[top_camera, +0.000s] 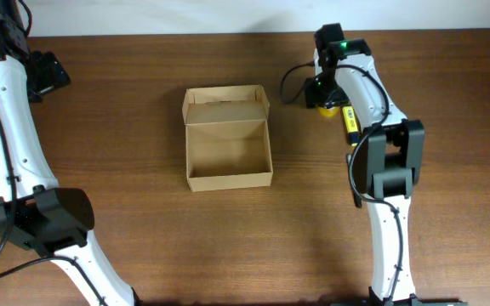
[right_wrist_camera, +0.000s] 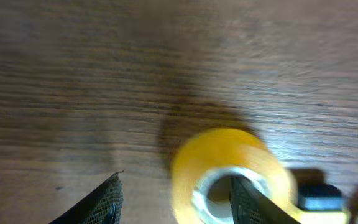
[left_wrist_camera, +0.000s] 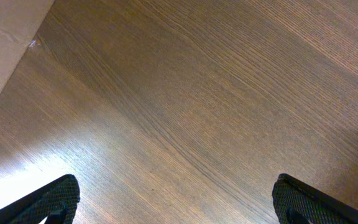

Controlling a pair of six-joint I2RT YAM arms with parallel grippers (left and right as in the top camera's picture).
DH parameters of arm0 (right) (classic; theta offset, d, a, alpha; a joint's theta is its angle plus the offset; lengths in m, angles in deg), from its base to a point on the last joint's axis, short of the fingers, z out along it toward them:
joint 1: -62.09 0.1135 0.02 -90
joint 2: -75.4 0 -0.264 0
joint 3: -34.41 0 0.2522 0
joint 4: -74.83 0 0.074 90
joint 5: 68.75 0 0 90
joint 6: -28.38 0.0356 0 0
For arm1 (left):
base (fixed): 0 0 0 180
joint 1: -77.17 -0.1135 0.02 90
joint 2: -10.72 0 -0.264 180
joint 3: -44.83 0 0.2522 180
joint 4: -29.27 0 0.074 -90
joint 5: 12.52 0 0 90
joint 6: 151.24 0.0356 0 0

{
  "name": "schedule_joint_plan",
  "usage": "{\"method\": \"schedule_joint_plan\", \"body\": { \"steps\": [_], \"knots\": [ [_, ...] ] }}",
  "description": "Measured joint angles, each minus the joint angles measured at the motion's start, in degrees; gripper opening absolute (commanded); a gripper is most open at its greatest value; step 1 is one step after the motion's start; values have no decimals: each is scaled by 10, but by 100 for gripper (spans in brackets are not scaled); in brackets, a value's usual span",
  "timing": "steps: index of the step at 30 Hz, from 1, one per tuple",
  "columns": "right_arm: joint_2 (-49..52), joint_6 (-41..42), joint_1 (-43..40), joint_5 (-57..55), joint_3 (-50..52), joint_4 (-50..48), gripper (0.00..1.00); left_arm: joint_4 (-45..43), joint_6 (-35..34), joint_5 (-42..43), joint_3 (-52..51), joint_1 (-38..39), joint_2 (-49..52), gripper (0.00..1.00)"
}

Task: Pack container
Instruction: 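Grasp the tape roll rim with the right gripper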

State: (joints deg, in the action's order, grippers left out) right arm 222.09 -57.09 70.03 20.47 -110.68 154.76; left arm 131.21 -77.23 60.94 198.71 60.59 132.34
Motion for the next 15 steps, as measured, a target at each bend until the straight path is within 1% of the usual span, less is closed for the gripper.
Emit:
{"method": "schedule_joint_plan", "body": {
  "steps": [4,5,7,8,10,11,12,15],
  "knots": [
    [7,0,0,6,0,2,54,0,0,0,0,0,0,100],
    [7,0,0,6,0,2,51,-1,0,0,0,0,0,100],
    [7,1,0,7,0,1,42,-1,0,0,0,0,0,100],
    [7,1,0,6,0,0,34,-1,0,0,0,0,0,100],
    [7,0,0,6,0,-1,14,-1,0,0,0,0,0,100],
    [7,0,0,6,0,-1,7,-1,0,0,0,0,0,100],
    [7,-1,0,7,0,-1,4,-1,0,0,0,0,0,100],
    [7,2,0,8,-2,2,4,-1,0,0,0,0,0,100]
  ]
}}
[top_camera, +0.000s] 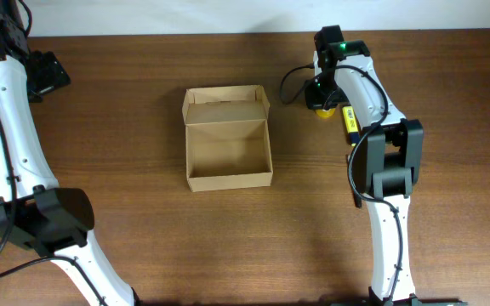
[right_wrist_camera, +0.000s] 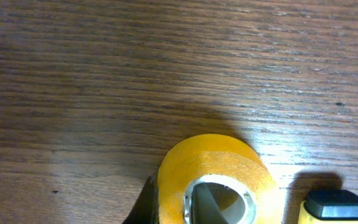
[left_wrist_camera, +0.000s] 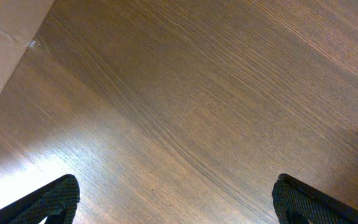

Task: Pack container
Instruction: 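Grasp the tape roll rim with the right gripper, then carry the tape roll into the box and release it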

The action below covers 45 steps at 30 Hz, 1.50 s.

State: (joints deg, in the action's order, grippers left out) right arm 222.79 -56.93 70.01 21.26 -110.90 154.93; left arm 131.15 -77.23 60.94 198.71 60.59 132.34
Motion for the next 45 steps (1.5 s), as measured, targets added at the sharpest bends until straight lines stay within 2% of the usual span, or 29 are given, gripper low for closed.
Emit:
{"method": "schedule_joint_plan", "body": {
  "steps": [17,28,35,45],
  "knots": [
    [-16,1,0,3,-1,20,4,0,0,0,0,0,0,100],
    [-190,-7,12,3,2,42,4,0,0,0,0,0,0,100],
    [-281,-95,100,3,2,95,3,0,0,0,0,0,0,100],
    [-287,-294,253,37,2,149,4,-1,0,0,0,0,0,100]
  ]
}}
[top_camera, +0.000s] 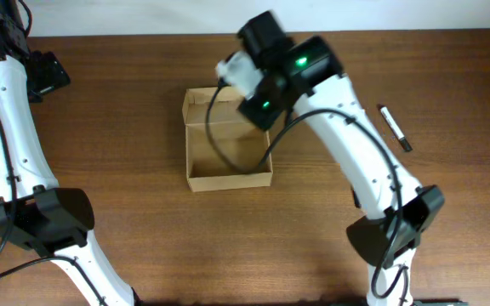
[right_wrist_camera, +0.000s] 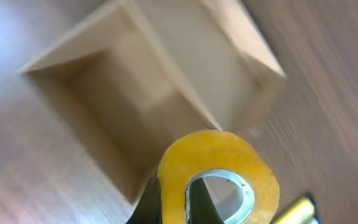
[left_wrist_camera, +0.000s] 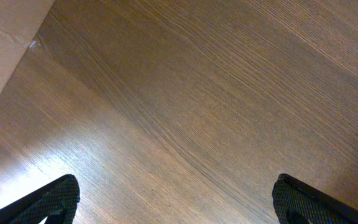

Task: Pack container
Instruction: 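Carry the tape roll into the box and release it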

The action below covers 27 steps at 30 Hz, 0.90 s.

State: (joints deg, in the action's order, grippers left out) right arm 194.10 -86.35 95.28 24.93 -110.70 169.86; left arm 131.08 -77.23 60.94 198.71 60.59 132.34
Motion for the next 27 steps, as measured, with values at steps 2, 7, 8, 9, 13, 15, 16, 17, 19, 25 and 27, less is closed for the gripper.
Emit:
{"method": "schedule_joint_plan", "body": {
  "steps": [2,7,8,9,13,15,16,17,19,25,27],
  "knots": [
    [6,-29,23,11,0,0,4,0,0,0,0,0,0,100],
    [47,-68,62,24,0,-1,4,0,0,0,0,0,0,100],
    [61,-73,67,25,0,0,4,0,0,0,0,0,0,100],
    [81,-77,73,26,0,-1,4,0,0,0,0,0,0,100],
    [140,-85,77,33,0,-1,4,0,0,0,0,0,0,100],
    [164,-85,76,35,0,-1,4,0,0,0,0,0,0,100],
    [175,-85,76,36,0,-1,4,0,0,0,0,0,0,100],
    [188,-85,76,38,0,-1,4,0,0,0,0,0,0,100],
    [207,-85,76,47,0,-2,4,0,0,0,0,0,0,100],
    [246,-79,75,72,0,-8,25,0,0,0,0,0,0,100],
    [245,-70,73,76,0,-5,43,0,0,0,0,0,0,100]
  ]
}}
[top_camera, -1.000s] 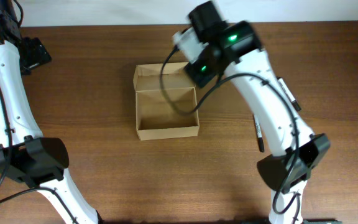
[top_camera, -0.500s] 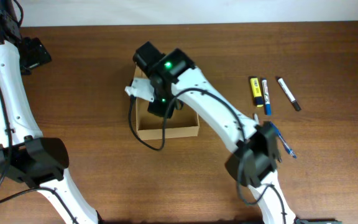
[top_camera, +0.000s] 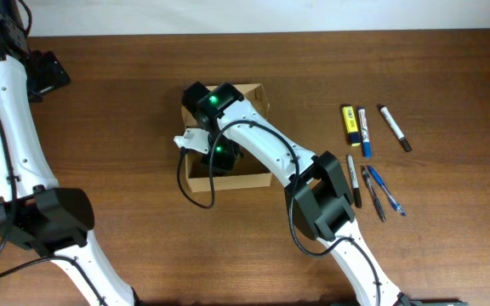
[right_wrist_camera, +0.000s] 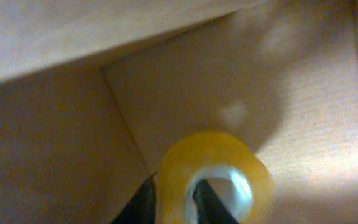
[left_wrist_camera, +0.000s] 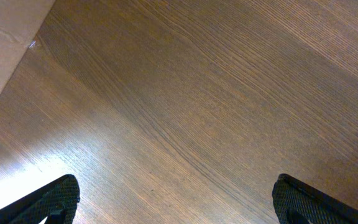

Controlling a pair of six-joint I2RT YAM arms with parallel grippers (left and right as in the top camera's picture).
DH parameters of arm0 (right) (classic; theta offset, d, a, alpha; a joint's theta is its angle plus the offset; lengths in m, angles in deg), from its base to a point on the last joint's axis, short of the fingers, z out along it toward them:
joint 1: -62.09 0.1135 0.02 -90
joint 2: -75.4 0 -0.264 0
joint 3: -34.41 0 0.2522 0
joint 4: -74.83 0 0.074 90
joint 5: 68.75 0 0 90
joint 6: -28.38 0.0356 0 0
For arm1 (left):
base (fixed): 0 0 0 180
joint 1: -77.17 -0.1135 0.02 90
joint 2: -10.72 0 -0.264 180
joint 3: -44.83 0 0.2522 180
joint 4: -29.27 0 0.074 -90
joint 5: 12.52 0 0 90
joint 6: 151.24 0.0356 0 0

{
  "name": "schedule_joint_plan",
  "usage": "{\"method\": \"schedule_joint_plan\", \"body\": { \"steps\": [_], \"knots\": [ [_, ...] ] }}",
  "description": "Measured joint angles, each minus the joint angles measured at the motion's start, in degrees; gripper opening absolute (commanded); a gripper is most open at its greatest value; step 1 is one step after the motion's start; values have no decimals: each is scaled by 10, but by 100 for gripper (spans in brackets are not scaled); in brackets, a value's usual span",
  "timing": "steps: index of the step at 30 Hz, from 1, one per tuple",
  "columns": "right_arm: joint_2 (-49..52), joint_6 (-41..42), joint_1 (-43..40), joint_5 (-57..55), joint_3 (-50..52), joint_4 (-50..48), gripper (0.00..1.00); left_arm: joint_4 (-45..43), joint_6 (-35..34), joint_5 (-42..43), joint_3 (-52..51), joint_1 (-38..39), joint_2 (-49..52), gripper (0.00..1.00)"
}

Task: Pack container
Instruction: 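Carry the tape roll into the box and release it, then move the right gripper to the yellow highlighter and grasp it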

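The open cardboard box (top_camera: 228, 180) stands at the table's middle. My right gripper (top_camera: 219, 153) is down inside it, shut on a yellow tape roll (right_wrist_camera: 213, 177). One finger (right_wrist_camera: 204, 200) passes through the roll's hole and the other presses the outside of its wall, so the right gripper (right_wrist_camera: 174, 202) pinches that wall. The roll hangs close to the box floor (right_wrist_camera: 303, 112), near a corner; whether it touches cannot be told. My left gripper (top_camera: 48, 72) stays at the far left edge, and the left gripper (left_wrist_camera: 179, 199) is open over bare wood.
At the right lie a yellow marker (top_camera: 348, 124), a blue marker (top_camera: 363, 132), a black marker (top_camera: 394, 127) and several pens (top_camera: 371, 187). The box's rear flap (top_camera: 249, 92) stands up. A cardboard-coloured surface (left_wrist_camera: 2, 43) shows at the left wrist view's corner.
My right gripper, which held the tape roll above the box, is now lowered inside it with the roll still in its grip. The left arm has not moved.
My right gripper stood open around the tape roll on the table beside the yellow marker. Half a second later it was shut on the roll's wall. Then it held the roll above the box, and now holds it inside.
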State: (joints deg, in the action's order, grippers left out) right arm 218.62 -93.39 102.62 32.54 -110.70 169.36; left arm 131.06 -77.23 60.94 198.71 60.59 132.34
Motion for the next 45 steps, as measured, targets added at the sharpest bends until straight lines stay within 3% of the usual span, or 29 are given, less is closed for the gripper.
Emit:
{"method": "schedule_joint_plan", "body": {
  "steps": [2,7,15,22,27,32,39,45],
  "knots": [
    [-1,10,-1,2,0,1,51,0,0,0,0,0,0,100],
    [-20,36,-3,-15,2,14,46,0,0,0,0,0,0,100],
    [-191,108,-14,-110,3,-8,49,0,0,0,0,0,0,100],
    [-334,181,-153,-160,-1,-18,51,0,0,0,0,0,0,100],
    [-314,212,-310,-139,17,-43,52,0,0,0,0,0,0,100],
    [-271,230,-414,-89,102,-90,52,0,0,0,0,0,0,100],
    [-191,253,-427,-50,218,-123,51,0,0,0,0,0,0,100],
    [-147,257,-416,-40,237,-160,51,0,0,0,0,0,0,100]
  ]
}}
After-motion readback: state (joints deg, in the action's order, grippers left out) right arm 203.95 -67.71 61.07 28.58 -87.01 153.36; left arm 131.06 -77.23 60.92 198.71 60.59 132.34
